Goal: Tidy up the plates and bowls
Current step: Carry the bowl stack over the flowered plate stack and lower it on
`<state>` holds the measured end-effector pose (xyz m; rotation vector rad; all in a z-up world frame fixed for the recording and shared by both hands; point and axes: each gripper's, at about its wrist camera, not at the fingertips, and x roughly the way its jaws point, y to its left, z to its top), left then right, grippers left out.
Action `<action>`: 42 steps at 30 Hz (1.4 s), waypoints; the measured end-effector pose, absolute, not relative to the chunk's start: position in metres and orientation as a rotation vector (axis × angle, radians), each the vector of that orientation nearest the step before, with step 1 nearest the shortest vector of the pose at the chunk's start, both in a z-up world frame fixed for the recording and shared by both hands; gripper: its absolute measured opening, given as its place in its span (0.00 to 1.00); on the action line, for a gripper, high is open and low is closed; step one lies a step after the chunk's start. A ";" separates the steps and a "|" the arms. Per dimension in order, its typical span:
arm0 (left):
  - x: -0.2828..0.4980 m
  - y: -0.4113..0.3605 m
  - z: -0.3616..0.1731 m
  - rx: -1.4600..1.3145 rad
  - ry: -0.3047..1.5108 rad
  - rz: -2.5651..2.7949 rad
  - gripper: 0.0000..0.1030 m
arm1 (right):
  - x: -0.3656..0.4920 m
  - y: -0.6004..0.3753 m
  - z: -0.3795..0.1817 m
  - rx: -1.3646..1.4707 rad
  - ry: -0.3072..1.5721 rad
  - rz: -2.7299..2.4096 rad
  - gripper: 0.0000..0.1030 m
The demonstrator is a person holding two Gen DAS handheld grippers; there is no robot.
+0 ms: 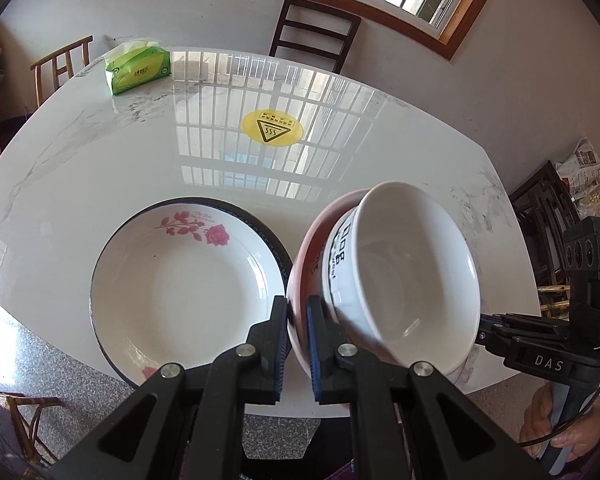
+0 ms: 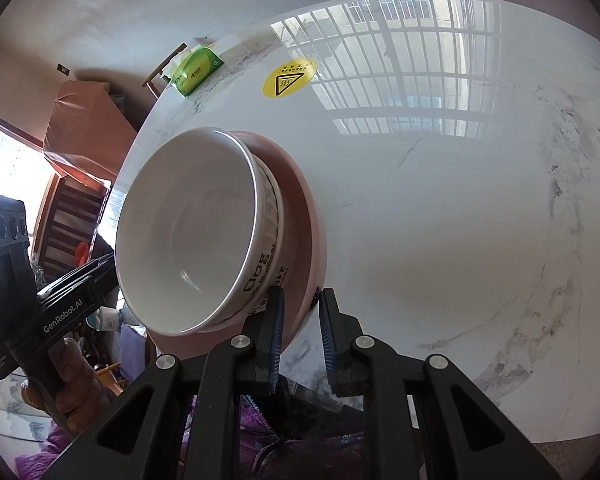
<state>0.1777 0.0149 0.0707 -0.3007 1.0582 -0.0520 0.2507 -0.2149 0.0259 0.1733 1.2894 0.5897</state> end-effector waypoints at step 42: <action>0.152 0.125 0.061 -0.403 1.043 0.123 0.06 | 0.259 -0.103 0.030 0.089 1.307 0.730 0.19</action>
